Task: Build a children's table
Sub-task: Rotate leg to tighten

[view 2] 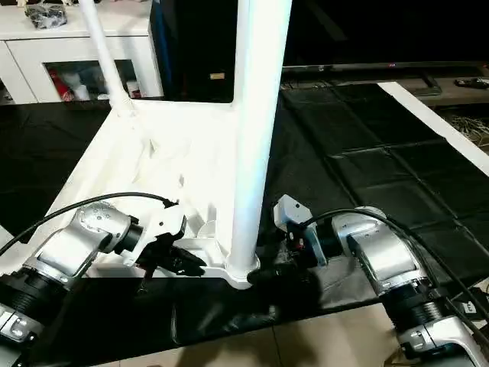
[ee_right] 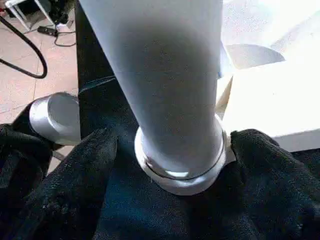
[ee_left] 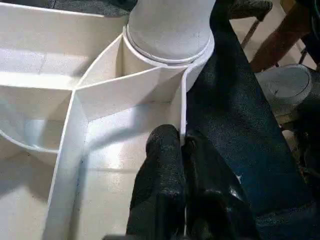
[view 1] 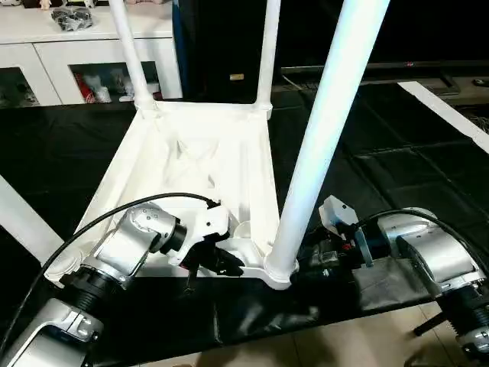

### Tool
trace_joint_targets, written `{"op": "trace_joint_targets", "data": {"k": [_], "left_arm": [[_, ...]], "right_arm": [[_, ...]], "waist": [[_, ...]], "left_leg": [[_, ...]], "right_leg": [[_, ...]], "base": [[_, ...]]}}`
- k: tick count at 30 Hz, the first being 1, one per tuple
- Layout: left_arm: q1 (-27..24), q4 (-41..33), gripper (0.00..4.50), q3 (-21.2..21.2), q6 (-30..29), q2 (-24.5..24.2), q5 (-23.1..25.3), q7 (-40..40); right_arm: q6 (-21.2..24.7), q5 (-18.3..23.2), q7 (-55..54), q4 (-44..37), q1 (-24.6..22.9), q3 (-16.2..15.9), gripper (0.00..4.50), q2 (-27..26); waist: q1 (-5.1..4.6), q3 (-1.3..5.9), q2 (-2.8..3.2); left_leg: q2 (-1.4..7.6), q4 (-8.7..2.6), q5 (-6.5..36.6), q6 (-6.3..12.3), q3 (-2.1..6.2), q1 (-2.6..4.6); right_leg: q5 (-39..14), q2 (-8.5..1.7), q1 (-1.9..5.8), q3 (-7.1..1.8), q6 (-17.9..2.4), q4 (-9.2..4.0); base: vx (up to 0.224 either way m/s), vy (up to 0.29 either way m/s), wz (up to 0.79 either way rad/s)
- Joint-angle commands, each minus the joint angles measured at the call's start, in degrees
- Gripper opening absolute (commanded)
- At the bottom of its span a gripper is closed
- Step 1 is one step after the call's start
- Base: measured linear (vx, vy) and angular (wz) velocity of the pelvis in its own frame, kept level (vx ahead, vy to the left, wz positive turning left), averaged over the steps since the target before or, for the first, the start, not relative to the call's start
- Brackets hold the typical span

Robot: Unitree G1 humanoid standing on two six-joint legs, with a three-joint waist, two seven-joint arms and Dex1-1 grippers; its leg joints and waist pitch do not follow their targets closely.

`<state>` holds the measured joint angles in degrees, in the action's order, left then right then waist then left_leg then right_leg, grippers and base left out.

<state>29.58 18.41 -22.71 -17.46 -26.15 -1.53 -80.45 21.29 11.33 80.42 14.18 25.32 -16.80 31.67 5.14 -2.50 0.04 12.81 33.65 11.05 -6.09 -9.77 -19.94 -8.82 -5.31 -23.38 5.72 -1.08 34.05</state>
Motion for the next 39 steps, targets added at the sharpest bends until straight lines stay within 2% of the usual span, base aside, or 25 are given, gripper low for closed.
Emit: {"op": "trace_joint_targets", "data": {"k": [1,2,3,5,6,7,10,11,12,15,16,17,18,20,21,22,23,24,25,27,29,32,33,39], "left_arm": [[0.71,-0.83,0.00,-1.55,0.51,1.46,-1.77,-1.75],[0.71,-0.84,0.00,-1.53,0.50,1.52,-1.78,-1.69],[0.74,-0.90,0.00,-1.39,0.38,1.80,-1.87,-1.43],[0.80,-0.90,0.00,-1.32,0.28,1.88,-1.91,-1.40],[0.91,-0.75,0.00,-1.29,0.47,1.74,-1.80,-1.47],[0.91,-0.72,0.00,-1.25,0.48,1.72,-1.79,-1.43],[0.89,-0.37,0.00,-0.50,0.34,1.47,-1.82,-0.71],[0.85,-0.30,0.00,-0.39,0.29,1.46,-1.82,-0.56],[0.46,-0.66,0.00,-0.20,0.01,1.22,-1.83,-0.30],[-0.14,-1.68,0.00,0.25,-0.78,0.45,-2.29,-0.68],[-0.32,-1.98,0.00,0.34,-0.89,0.19,-2.37,-0.80],[-0.41,-2.17,0.00,0.38,-0.96,0.00,-2.34,-0.85],[-0.58,-2.36,0.00,0.56,-0.96,-0.49,-2.19,-0.78],[-0.61,-2.36,0.00,0.61,-0.94,-0.59,-2.15,-0.75],[-0.78,-2.38,0.00,0.84,-0.94,-0.89,-2.21,-0.75],[-0.86,-2.38,0.00,0.92,-0.94,-1.01,-2.21,-0.70],[-1.35,-2.47,0.00,1.27,-0.95,-1.69,-2.24,-0.59],[-1.47,-2.50,0.00,1.33,-0.96,-1.83,-2.24,-0.59],[-1.60,-2.58,0.00,1.35,-0.96,-1.98,-2.25,-0.57],[-1.85,-2.89,0.00,1.26,-1.12,-2.29,-2.40,-0.54],[-1.99,-3.12,0.00,1.16,-1.29,-2.42,-2.49,-0.49],[-2.07,-3.25,0.00,0.99,-1.43,-2.48,-2.56,-0.46],[-2.07,-3.23,0.00,0.85,-1.41,-2.53,-2.62,-0.47],[-1.56,-3.05,0.00,0.64,-1.52,-2.30,-2.60,-0.44]], "right_arm": [[0.08,-0.36,0.29,-0.35,1.08,-0.41,3.92,0.55],[0.06,-0.35,0.23,-0.37,1.00,-0.40,3.92,0.54],[-0.02,-0.29,0.00,-0.46,0.66,-0.39,3.92,0.53],[-0.14,-0.35,-0.26,-0.47,0.54,-0.37,3.92,0.45],[0.25,-0.03,-0.91,-0.85,0.36,-0.05,3.92,-0.03],[0.16,-0.02,-1.12,-0.93,0.29,0.05,3.92,-0.14],[0.56,0.81,-3.90,-1.45,-0.18,1.42,3.92,-1.77],[0.75,1.06,-4.24,-1.40,-0.24,1.68,3.92,-2.05],[1.67,2.49,-5.61,-1.05,-0.67,3.14,3.92,-3.32],[0.90,3.90,-7.09,-0.45,-1.26,4.88,4.28,-4.89],[0.56,4.25,-7.48,-0.39,-1.50,5.36,4.31,-5.25],[0.53,4.63,-7.85,-0.20,-1.70,5.84,4.31,-5.51],[-0.68,4.87,-8.01,0.25,-2.20,6.20,4.31,-5.82],[-1.00,4.89,-8.06,0.33,-2.30,6.17,4.41,-5.85],[-1.47,4.68,-8.40,0.46,-2.46,6.02,4.41,-6.08],[-1.80,4.61,-8.42,0.48,-2.52,5.96,4.41,-6.18],[-2.04,5.00,-7.79,0.55,-2.72,5.73,4.41,-6.71],[-1.91,5.18,-7.40,0.58,-2.72,5.63,4.41,-6.77],[-2.02,5.36,-6.86,0.67,-2.70,5.48,4.14,-6.79],[-2.28,5.32,-6.18,1.24,-2.55,5.10,4.05,-6.86],[-2.42,5.16,-5.77,2.18,-2.25,4.70,3.96,-7.05],[-2.43,5.46,-4.84,3.15,-1.84,4.08,3.75,-7.35],[-2.31,5.59,-4.11,3.83,-1.51,3.57,3.59,-7.61],[-2.11,5.54,-3.10,5.11,-0.80,3.27,3.21,-8.13]], "waist": [[-0.60,3.68,-0.20],[-0.52,3.67,-0.04],[-0.55,3.68,-0.49],[-0.47,3.65,-0.20],[-0.54,3.66,-0.74],[-0.43,3.66,-0.44],[-0.38,3.65,-0.07],[-0.39,3.66,-0.01],[-0.26,3.66,-0.30],[-0.11,3.63,0.07],[-0.17,3.60,-0.17],[-0.12,3.63,-0.06],[-0.04,3.61,-0.61],[-0.10,3.53,-0.42],[-0.11,3.52,-1.26],[-0.07,3.48,-0.97],[-0.10,3.49,-1.31],[-0.07,3.43,-1.03],[-0.15,3.35,-1.06],[-0.17,3.36,-1.40],[-0.10,3.38,-1.16],[-0.16,3.41,-1.20],[-0.17,3.44,-0.88],[-0.15,3.51,-1.00]], "left_leg": [[0.33,-3.67,11.58,2.89,-0.53,0.01],[0.34,-3.68,11.51,2.89,-0.49,0.03],[0.33,-3.63,10.95,3.07,-0.56,-0.08],[0.35,-3.64,10.72,3.13,-0.54,-0.04],[0.33,-3.61,10.55,3.23,-0.60,-0.12],[0.33,-3.62,10.23,3.26,-0.53,-0.12],[0.26,-3.66,10.10,3.03,-0.48,-0.17],[0.25,-3.67,10.47,2.84,-0.51,-0.12],[0.26,-3.72,10.58,2.81,-0.48,-0.08],[0.34,-3.82,11.50,2.46,-0.42,-0.02],[0.31,-3.86,11.57,2.41,-0.39,-0.07],[0.25,-3.85,11.39,2.31,-0.38,-0.12],[0.31,-3.88,11.13,2.51,-0.35,-0.17],[0.31,-3.88,11.23,2.52,-0.39,-0.17],[0.29,-3.91,10.44,2.62,-0.35,-0.33],[0.30,-3.95,10.39,2.60,-0.35,-0.28],[0.34,-3.89,10.25,2.60,-0.40,-0.25],[0.39,-3.95,10.48,2.59,-0.38,-0.19],[0.38,-4.00,10.72,2.56,-0.39,-0.22],[0.42,-4.00,11.09,2.51,-0.39,-0.19],[0.43,-4.02,11.13,2.34,-0.38,-0.12],[0.42,-4.03,11.30,2.23,-0.38,-0.14],[0.42,-4.04,11.46,2.09,-0.35,-0.11],[0.45,-4.00,11.27,2.06,-0.38,-0.10]], "right_leg": [[-16.35,-2.05,3.41,-2.54,-11.02,-3.98],[-16.59,-2.11,3.41,-2.54,-11.02,-3.91],[-16.77,-2.12,3.43,-2.58,-10.72,-3.96],[-17.04,-2.18,3.35,-2.61,-10.62,-3.96],[-17.16,-2.17,3.40,-2.61,-10.47,-3.97],[-17.44,-2.24,3.39,-2.62,-10.33,-3.89],[-17.51,-2.29,3.38,-2.60,-10.07,-3.95],[-17.52,-2.25,3.31,-2.58,-10.05,-4.03],[-17.59,-2.28,3.36,-2.56,-10.08,-4.02],[-17.79,-2.33,3.25,-2.56,-10.03,-4.04],[-17.93,-2.32,3.28,-2.51,-10.02,-4.00],[-18.07,-2.38,3.35,-2.51,-9.89,-3.99],[-18.47,-2.51,3.33,-2.53,-9.75,-3.89],[-19.10,-2.51,3.27,-2.56,-9.48,-4.06],[-19.29,-2.53,3.36,-2.57,-9.22,-3.78],[-19.73,-2.55,3.29,-2.60,-9.07,-3.90],[-19.97,-2.62,3.22,-2.63,-8.86,-3.94],[-20.05,-2.64,3.13,-2.65,-8.90,-3.95],[-20.19,-2.57,3.08,-2.64,-8.85,-4.00],[-20.20,-2.57,3.11,-2.65,-8.85,-4.00],[-20.00,-2.64,3.07,-2.70,-8.97,-3.97],[-19.14,-2.57,3.12,-2.70,-9.35,-3.92],[-18.60,-2.57,3.15,-2.69,-9.68,-3.86],[-17.39,-2.53,3.24,-2.72,-10.33,-3.70]], "base": [[0.000,0.000,0.00],[0.000,0.000,0.00],[0.000,0.000,0.00],[0.000,0.000,0.00],[0.000,0.000,0.00],[0.000,0.000,0.00],[0.000,0.000,0.00],[0.000,0.000,0.00],[0.000,0.000,0.00],[0.000,0.000,0.00],[0.000,0.000,0.00],[0.000,0.000,0.00],[0.000,0.000,0.00],[0.000,0.000,0.00],[0.000,0.000,0.00],[0.000,0.000,0.00],[0.000,0.000,0.00],[0.000,0.000,0.00],[0.000,0.000,0.00],[0.000,0.000,0.00],[0.000,0.000,0.00],[0.000,0.000,0.00],[0.000,0.000,0.00],[0.000,0.000,0.00]]}}
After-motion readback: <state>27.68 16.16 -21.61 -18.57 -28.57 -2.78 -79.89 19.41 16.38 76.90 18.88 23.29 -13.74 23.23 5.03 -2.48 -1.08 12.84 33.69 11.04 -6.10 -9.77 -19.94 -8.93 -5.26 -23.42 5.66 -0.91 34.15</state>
